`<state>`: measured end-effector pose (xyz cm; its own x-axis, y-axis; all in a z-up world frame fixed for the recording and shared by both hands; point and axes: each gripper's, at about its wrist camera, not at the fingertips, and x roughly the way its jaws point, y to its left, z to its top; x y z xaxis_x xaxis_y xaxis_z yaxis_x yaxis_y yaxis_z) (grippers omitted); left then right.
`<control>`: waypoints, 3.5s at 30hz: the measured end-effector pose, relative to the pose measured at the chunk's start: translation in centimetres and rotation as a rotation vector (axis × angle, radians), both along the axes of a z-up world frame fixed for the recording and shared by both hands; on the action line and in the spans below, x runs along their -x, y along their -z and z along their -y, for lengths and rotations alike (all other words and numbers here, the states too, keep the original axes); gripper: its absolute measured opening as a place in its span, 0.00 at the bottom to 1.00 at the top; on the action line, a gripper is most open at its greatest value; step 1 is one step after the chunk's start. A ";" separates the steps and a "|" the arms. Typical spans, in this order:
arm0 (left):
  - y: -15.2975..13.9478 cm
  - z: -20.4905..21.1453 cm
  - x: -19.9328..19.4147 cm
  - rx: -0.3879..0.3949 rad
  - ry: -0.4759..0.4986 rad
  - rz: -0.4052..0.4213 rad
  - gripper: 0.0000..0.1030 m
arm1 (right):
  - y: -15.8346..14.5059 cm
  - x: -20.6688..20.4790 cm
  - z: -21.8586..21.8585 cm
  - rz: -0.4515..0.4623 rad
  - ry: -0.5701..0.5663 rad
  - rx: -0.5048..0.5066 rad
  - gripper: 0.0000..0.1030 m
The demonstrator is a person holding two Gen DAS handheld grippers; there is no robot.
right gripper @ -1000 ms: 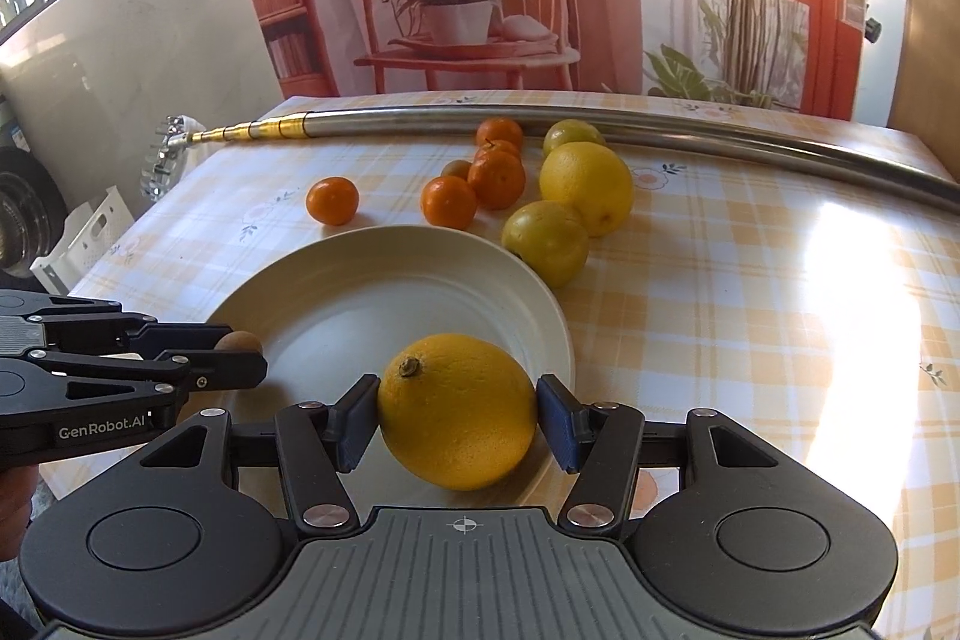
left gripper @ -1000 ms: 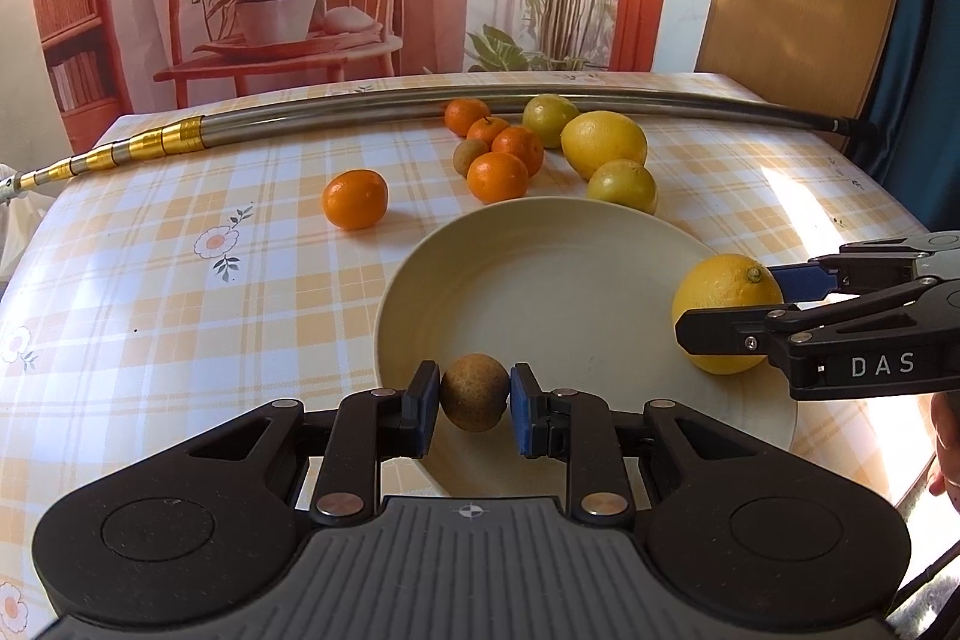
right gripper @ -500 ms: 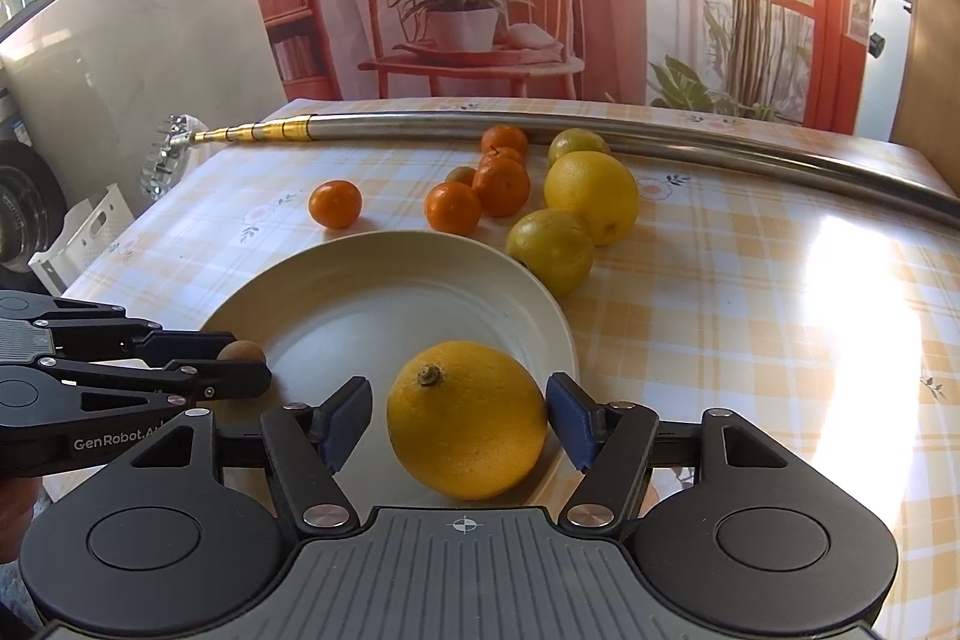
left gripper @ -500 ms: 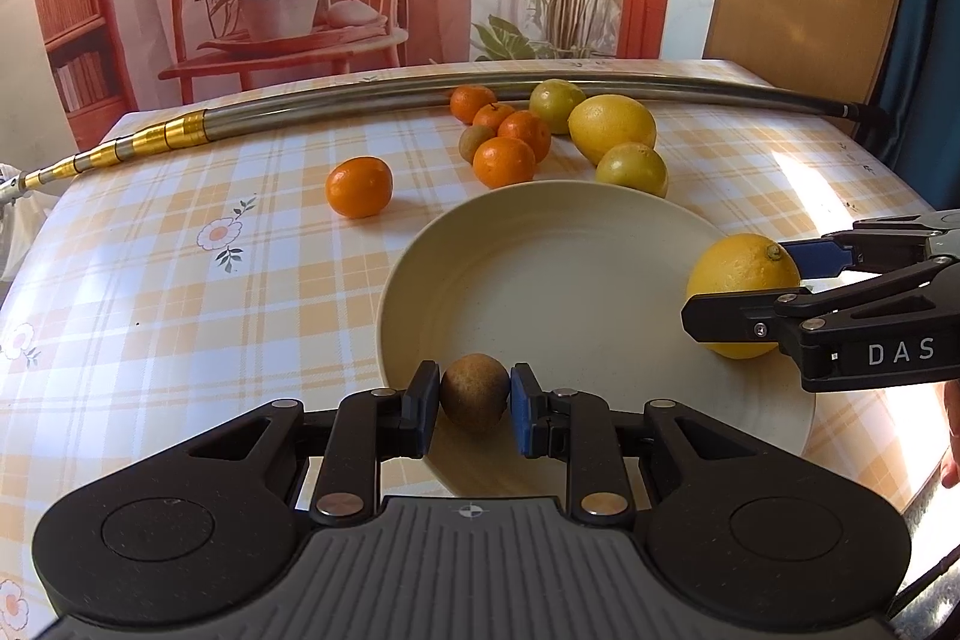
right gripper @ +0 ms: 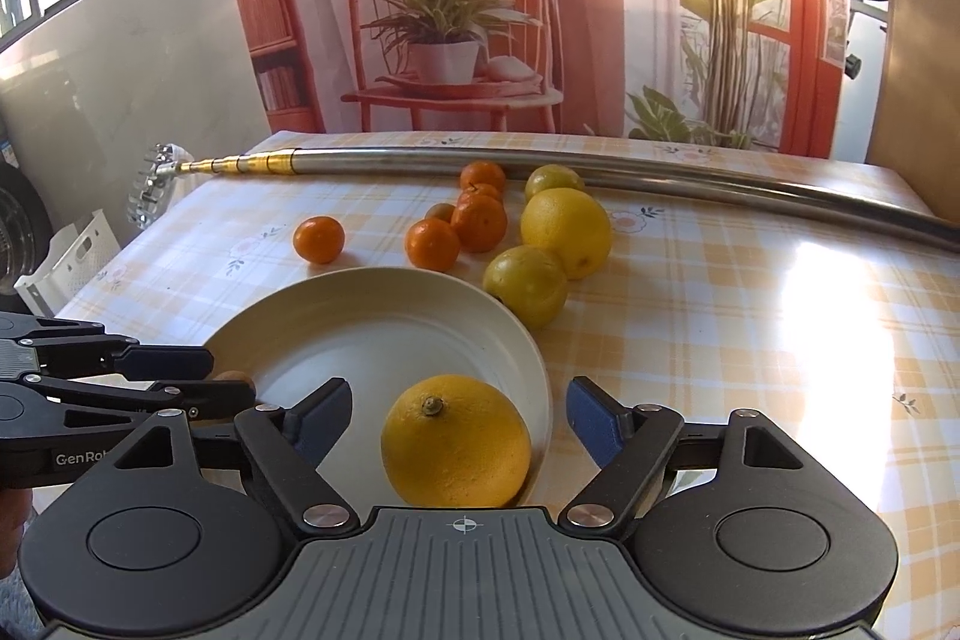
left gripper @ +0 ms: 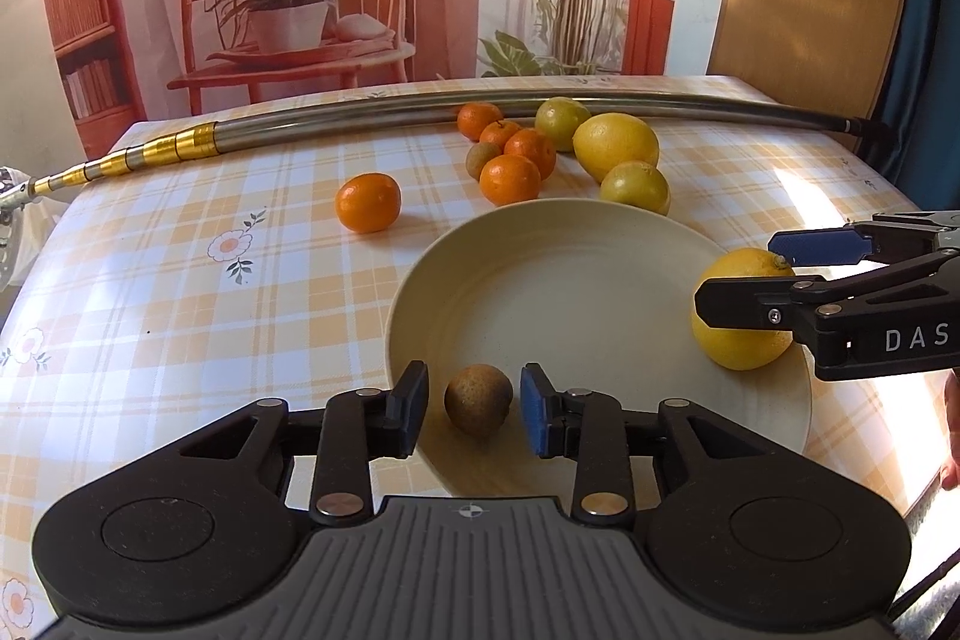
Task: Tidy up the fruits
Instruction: 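Open the left tool to drop the kiwi while the right tool releases the lemon onto the plate, then move both open tools back toward the remaining fruit, then close the left tool on a tangerine while the right tool grasps another lemon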
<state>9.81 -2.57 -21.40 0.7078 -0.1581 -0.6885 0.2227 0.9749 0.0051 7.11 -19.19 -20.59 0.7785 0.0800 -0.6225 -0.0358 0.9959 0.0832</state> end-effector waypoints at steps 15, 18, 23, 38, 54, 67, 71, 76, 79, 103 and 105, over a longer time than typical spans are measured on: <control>-4.1 -4.6 -2.3 0.110 -0.116 0.052 0.43 | -3.5 -0.9 2.7 0.137 0.054 0.062 0.73; -5.4 -5.1 -3.2 0.096 -0.121 0.077 0.43 | -4.2 -1.6 3.7 0.157 0.072 0.070 0.73; -7.0 -5.9 -4.9 0.119 -0.134 0.095 0.43 | -4.8 -3.3 5.4 0.185 0.107 0.054 0.73; -4.7 -5.4 -11.6 0.138 -0.131 -0.022 0.43 | -3.4 -6.6 8.2 0.156 0.166 -0.044 0.72; 0.5 -3.7 -15.3 0.079 -0.099 -0.145 0.53 | -2.0 -7.7 8.9 0.110 0.181 -0.066 0.72; 1.1 -3.0 -15.1 0.042 -0.089 -0.130 0.40 | -1.1 -8.2 9.2 0.079 0.188 -0.082 0.72; 0.2 -3.0 -14.1 0.041 -0.078 -0.094 0.40 | -1.0 -8.5 9.2 0.077 0.185 -0.086 0.72; -1.4 -2.6 -12.5 0.063 -0.071 -0.048 0.40 | -0.4 -9.2 9.5 0.082 0.161 -0.117 0.72; -2.2 -2.1 -11.5 0.071 -0.058 -0.025 0.40 | 0.1 -10.2 9.7 0.080 0.139 -0.161 0.72; -2.1 -0.8 -9.5 0.072 -0.022 -0.020 0.40 | 3.5 -11.8 9.0 0.079 0.075 -0.162 0.48; -2.0 -0.6 -9.2 0.069 -0.016 -0.021 0.40 | 3.8 -10.8 9.5 0.099 0.095 -0.185 0.48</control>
<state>19.05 -1.94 -19.39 0.6961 -0.1940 -0.6912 0.2062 0.9763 -0.0663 17.88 -28.71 -24.37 0.8448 0.1089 -0.5238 0.0404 0.9633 0.2655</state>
